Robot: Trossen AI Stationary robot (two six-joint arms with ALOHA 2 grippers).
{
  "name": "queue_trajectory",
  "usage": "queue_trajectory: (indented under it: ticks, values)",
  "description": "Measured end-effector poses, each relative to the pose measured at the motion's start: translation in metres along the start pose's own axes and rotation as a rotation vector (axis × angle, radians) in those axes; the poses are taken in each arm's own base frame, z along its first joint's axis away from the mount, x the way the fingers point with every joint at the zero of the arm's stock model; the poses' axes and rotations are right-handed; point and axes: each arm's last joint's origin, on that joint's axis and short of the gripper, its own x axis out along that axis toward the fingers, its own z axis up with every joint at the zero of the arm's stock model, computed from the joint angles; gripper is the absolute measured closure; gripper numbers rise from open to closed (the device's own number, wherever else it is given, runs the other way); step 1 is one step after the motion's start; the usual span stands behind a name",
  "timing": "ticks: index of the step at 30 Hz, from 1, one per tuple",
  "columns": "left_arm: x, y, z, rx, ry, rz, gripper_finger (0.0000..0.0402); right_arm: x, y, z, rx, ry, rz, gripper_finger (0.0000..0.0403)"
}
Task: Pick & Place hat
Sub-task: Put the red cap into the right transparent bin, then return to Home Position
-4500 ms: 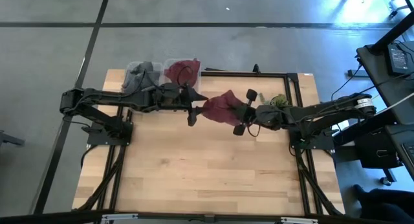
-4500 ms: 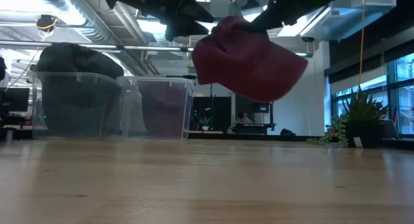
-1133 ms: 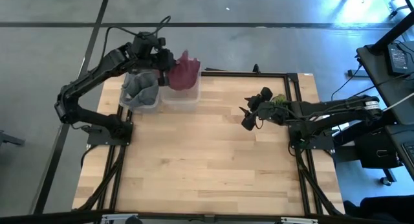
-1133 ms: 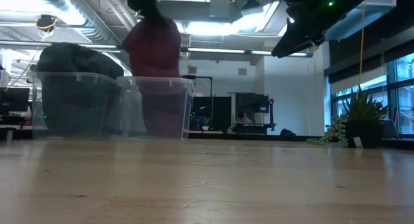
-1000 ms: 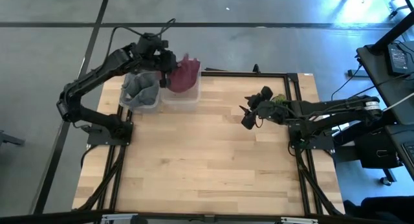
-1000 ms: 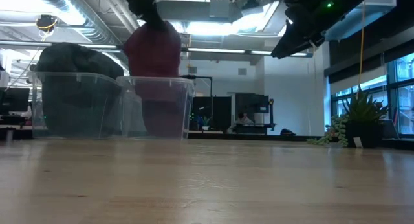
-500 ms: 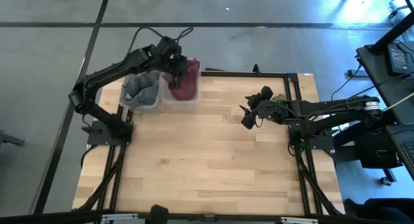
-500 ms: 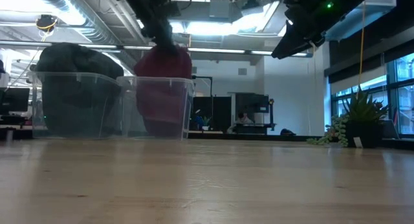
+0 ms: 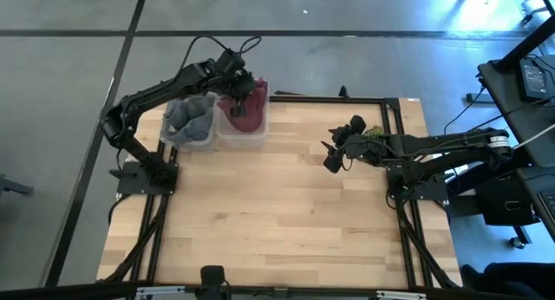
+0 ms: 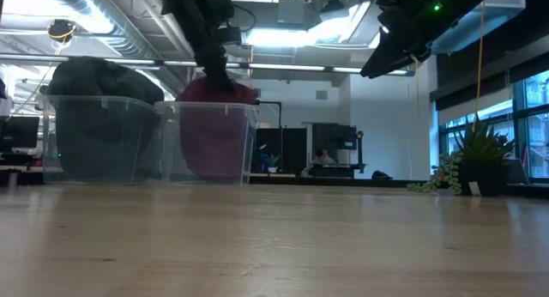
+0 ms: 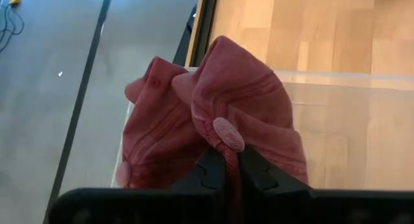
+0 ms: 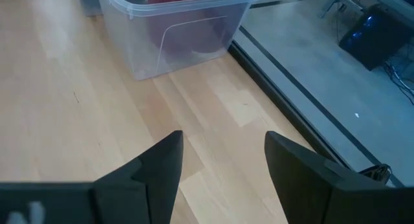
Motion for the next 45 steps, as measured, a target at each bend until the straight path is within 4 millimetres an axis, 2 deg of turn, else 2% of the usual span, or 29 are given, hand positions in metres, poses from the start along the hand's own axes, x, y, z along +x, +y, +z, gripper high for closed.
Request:
queue_trajectory:
  ticks: [7, 17, 23, 27, 30, 33, 38, 42, 45]
  values:
    - [0.0, 0.001, -0.001, -0.017, 0.013, 0.013, 0.0382, 0.0, 0.0, -0.001, -0.006, 0.008, -0.001, 0.0186]
    - [-0.003, 0.001, -0.002, -0.071, 0.018, 0.008, 0.0289, 0.0, 0.0, -0.001, -0.008, 0.011, -0.002, 0.0186]
    - [-0.01, 0.008, -0.01, -0.142, 0.029, 0.008, 0.026, 0.0, 0.0, -0.001, -0.025, 0.013, 0.009, 0.0186]
    - [-0.022, 0.016, -0.018, -0.226, -0.039, -0.088, 0.0257, 0.0, 0.003, -0.002, -0.016, 0.03, 0.094, 0.0186]
    - [-0.039, 0.025, -0.024, -0.285, -0.112, -0.122, 0.0258, 0.0, 0.004, -0.005, -0.023, 0.044, 0.131, 0.0186]
    - [-0.06, 0.026, -0.033, -0.341, -0.186, -0.109, 0.0258, 0.006, 0.007, -0.016, -0.049, 0.036, 0.148, 0.0186]
    - [-0.083, 0.005, -0.059, -0.387, -0.43, -0.101, 0.0257, 0.015, 0.015, -0.042, -0.052, -0.06, 0.358, 0.0186]
    - [-0.09, -0.025, -0.093, -0.45, -0.605, -0.039, 0.0258, 0.007, 0.005, -0.046, 0.005, -0.146, 0.442, 0.0186]
    - [-0.089, -0.052, -0.117, -0.507, -0.723, -0.058, 0.0256, -0.004, -0.005, -0.051, 0.071, -0.188, 0.487, 0.0186]
